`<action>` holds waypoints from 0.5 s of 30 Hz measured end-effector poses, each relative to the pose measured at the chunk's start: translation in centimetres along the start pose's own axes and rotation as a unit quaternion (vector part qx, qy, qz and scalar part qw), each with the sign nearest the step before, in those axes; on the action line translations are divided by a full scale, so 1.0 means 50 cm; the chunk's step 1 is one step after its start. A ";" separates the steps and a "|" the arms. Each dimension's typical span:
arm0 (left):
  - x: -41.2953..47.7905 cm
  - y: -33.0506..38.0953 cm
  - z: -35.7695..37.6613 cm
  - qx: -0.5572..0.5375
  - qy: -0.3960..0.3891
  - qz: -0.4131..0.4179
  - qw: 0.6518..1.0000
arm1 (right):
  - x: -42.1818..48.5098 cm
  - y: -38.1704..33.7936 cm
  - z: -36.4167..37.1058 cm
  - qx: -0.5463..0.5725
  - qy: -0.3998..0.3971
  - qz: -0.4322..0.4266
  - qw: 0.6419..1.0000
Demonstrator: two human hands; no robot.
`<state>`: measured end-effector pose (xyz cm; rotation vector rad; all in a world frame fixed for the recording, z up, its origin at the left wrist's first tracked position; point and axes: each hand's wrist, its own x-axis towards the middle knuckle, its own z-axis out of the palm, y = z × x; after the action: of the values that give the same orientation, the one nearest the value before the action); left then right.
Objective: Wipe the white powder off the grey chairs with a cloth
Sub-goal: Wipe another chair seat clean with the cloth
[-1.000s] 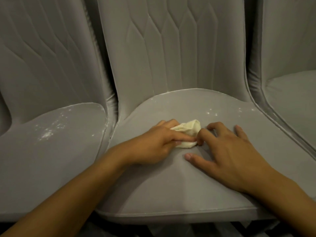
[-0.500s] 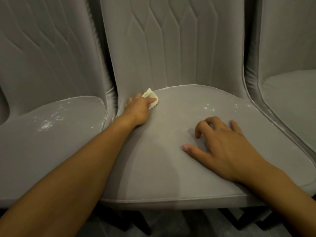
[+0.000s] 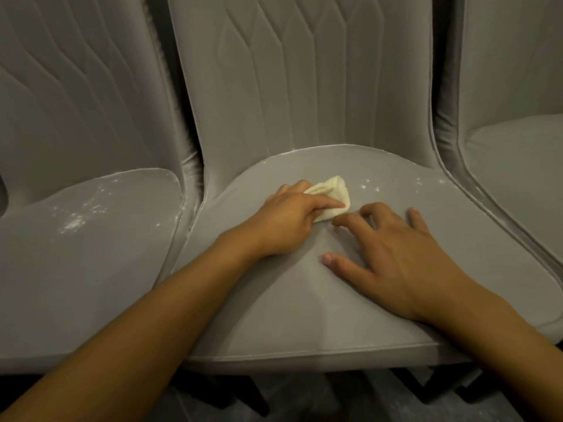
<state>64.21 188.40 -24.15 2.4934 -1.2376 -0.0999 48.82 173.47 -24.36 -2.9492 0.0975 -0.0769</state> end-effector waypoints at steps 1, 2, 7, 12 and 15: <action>0.018 -0.015 -0.001 0.018 0.003 -0.021 1.000 | 0.000 0.000 -0.001 0.000 -0.008 0.001 1.000; 0.035 -0.033 -0.004 0.035 0.008 -0.042 0.998 | 0.001 0.000 -0.003 0.001 -0.014 0.001 1.000; 0.077 -0.139 -0.029 0.101 0.030 -0.152 0.983 | -0.001 0.001 -0.007 0.006 -0.027 -0.002 1.000; 0.043 -0.240 -0.063 0.160 0.047 -0.231 0.959 | -0.002 0.002 -0.007 0.008 -0.027 -0.005 1.000; 0.046 -0.230 -0.052 0.145 0.050 -0.233 0.960 | 0.000 0.003 -0.009 0.008 -0.031 -0.008 0.999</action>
<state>74.88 193.71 -25.45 2.9591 -0.6407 0.0997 48.80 173.26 -23.95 -2.9343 0.0645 0.0114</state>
